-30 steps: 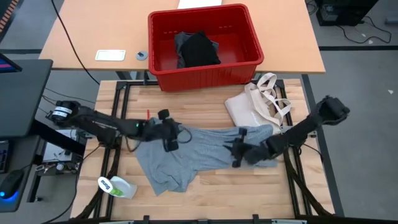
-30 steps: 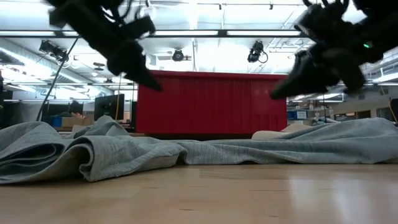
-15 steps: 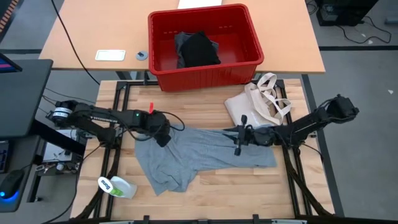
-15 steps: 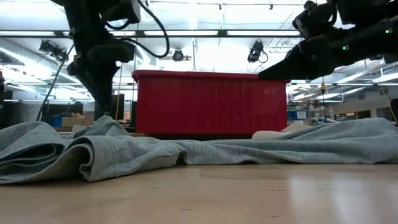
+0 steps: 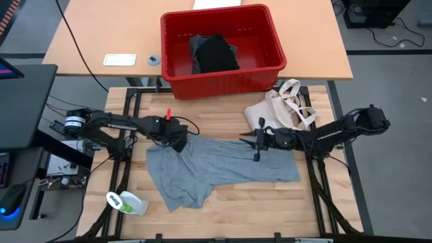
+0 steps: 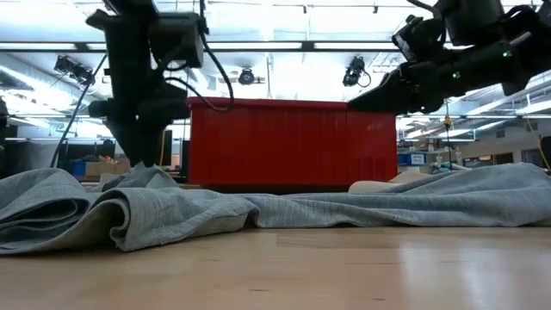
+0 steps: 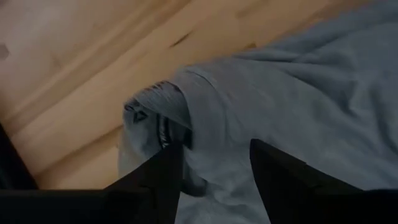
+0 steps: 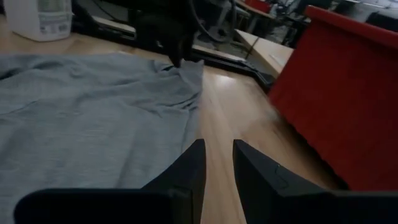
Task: Fold Laundry from Bin
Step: Fold the gray shirt
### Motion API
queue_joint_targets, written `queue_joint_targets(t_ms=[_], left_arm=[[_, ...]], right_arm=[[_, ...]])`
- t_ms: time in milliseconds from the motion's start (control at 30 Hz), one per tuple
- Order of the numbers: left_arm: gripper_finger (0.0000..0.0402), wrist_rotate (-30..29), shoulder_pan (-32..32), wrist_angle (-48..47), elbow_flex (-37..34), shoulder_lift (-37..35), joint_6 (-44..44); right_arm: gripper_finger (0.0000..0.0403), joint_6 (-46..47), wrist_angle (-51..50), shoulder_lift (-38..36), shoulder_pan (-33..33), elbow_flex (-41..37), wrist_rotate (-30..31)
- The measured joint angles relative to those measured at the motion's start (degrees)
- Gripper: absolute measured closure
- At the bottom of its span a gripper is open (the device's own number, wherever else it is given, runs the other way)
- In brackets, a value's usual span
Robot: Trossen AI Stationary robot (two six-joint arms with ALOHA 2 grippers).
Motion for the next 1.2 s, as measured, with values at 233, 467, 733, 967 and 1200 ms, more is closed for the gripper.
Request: queue_joint_targets(t_ms=[233, 467, 733, 967, 1200], left_arm=[[0.0214, -0.1, 4.2, 0.4, 0.0, 3.7, 5.7], [0.0329, 0.9, 7.6, 3.1, 1.0, 4.5, 16.9], [0.0390, -0.9, 9.4, -14.9, 14.6, 1.9, 16.7], [0.0395, -2.7, 9.5, -31.7, 22.0, 1.8, 13.1], [0.0394, -8.9, 11.7, -24.0, 14.4, 2.0, 23.7]], right_arm=[[0.0313, 0.2, -0.2, 0.0, -4.2, 0.0, -3.4], [0.0313, 1.4, -3.3, 0.0, -5.7, 0.0, -7.0], [0.0313, -0.9, -4.0, 0.0, -6.4, 0.0, -5.5], [0.0313, -2.9, -2.7, 0.0, -7.9, 0.0, -5.1], [0.0313, -2.3, -4.2, 0.0, -8.6, 0.0, -11.7]])
